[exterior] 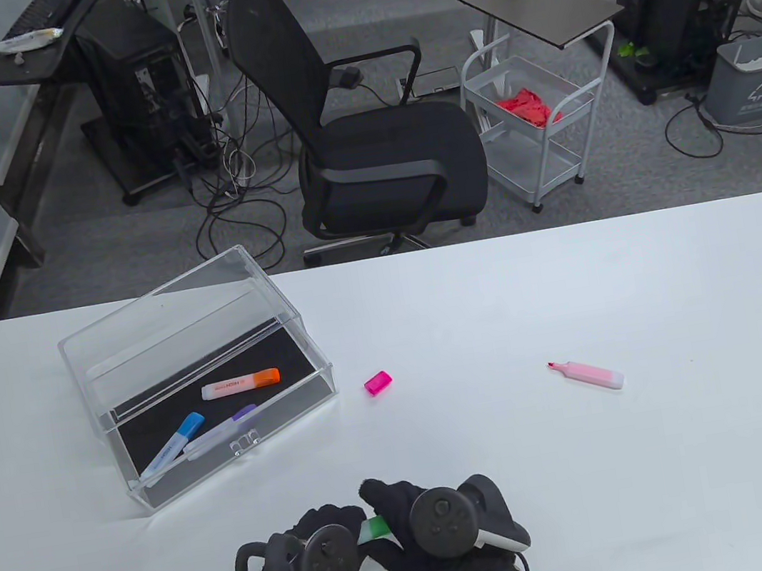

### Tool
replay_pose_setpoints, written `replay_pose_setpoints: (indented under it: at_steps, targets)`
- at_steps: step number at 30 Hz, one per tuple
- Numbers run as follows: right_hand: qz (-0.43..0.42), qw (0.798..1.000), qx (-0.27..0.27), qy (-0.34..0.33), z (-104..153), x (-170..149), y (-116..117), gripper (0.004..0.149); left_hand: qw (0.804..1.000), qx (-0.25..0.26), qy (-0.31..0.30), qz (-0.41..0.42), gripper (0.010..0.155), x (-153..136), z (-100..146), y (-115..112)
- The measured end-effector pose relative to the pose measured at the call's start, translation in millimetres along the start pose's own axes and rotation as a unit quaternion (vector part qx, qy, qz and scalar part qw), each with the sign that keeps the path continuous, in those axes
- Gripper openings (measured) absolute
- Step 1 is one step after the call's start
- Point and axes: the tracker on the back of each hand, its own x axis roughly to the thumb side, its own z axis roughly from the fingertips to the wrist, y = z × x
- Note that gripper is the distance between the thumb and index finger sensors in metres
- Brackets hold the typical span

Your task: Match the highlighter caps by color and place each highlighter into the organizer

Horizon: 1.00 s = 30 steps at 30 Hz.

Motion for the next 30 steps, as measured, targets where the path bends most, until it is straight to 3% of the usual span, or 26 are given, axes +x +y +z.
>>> replay_pose_setpoints:
  at_steps: [3,11,18,26,30]
  targets:
    - [0.033,0.996,0.056,0.063,1.9,-5.9,-0.2,0.082,0.999,-0.015,0.024,-0.034,0.049,-4.3,-2.8,-4.7]
    - [0.027,0.989,0.029,0.142,12.7,-34.6,-20.2,0.08,0.996,-0.035,0.083,-0.009,0.058,-32.3,-13.4,-2.3]
    - [0.028,0.986,0.023,0.162,19.6,-44.0,-28.6,0.079,0.991,-0.042,0.119,-0.041,0.065,-52.7,-47.6,23.6]
    - [0.044,0.983,0.032,0.175,21.4,-48.2,-30.1,0.079,0.974,-0.053,0.209,-0.075,0.065,-108.9,-95.5,58.3]
    - [0.043,0.982,0.03,0.181,23.2,-51.0,-32.5,0.079,0.97,-0.06,0.226,-0.067,0.066,-138.1,-114.1,62.3]
